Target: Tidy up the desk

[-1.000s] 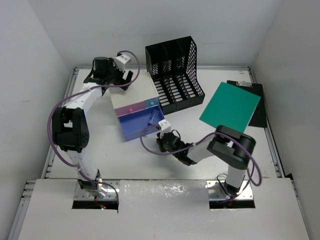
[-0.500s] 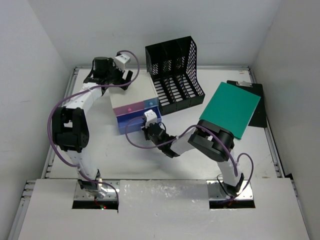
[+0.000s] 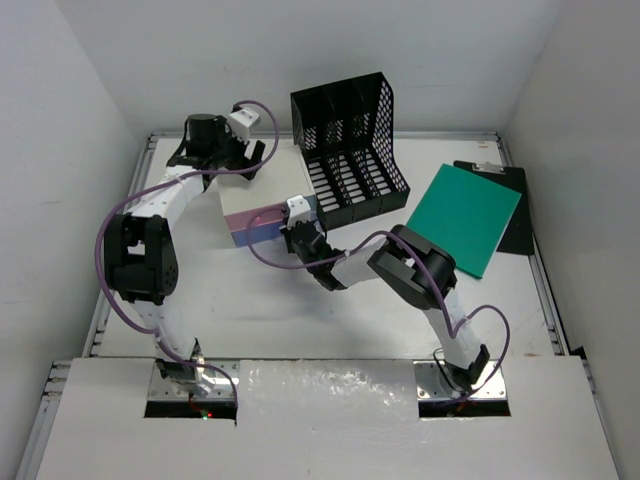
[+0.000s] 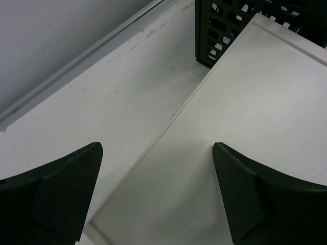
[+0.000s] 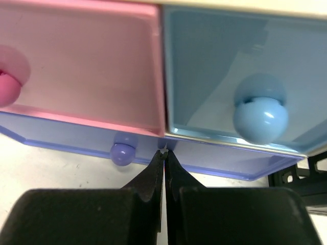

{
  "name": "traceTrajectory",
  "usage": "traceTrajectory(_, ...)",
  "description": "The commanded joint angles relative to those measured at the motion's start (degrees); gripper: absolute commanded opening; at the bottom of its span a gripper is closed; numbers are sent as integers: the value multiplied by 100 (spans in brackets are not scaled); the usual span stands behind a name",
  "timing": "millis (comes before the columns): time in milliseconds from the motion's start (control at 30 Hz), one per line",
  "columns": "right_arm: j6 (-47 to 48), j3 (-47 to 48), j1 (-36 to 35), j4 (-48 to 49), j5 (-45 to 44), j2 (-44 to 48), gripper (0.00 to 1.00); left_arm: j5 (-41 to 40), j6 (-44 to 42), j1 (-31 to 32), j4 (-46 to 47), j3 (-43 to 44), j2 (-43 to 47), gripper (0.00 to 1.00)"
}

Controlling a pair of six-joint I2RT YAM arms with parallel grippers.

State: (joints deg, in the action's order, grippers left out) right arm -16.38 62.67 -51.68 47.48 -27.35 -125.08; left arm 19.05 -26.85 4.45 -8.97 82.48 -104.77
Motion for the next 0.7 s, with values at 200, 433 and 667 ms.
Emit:
traceTrajectory(200,661,-615,105,218,20,1218,0,-402,-145,-14,-905,-276,-351,88)
traceTrajectory(433,1120,-958,377,-2863,1151,3768,24,-367,-57,-23,-992,-48,-386,88)
traceTrajectory(667,-502,-1449,3593,-5918,3064,5949,71,-174,-39,-14,-1071,102,-316,89)
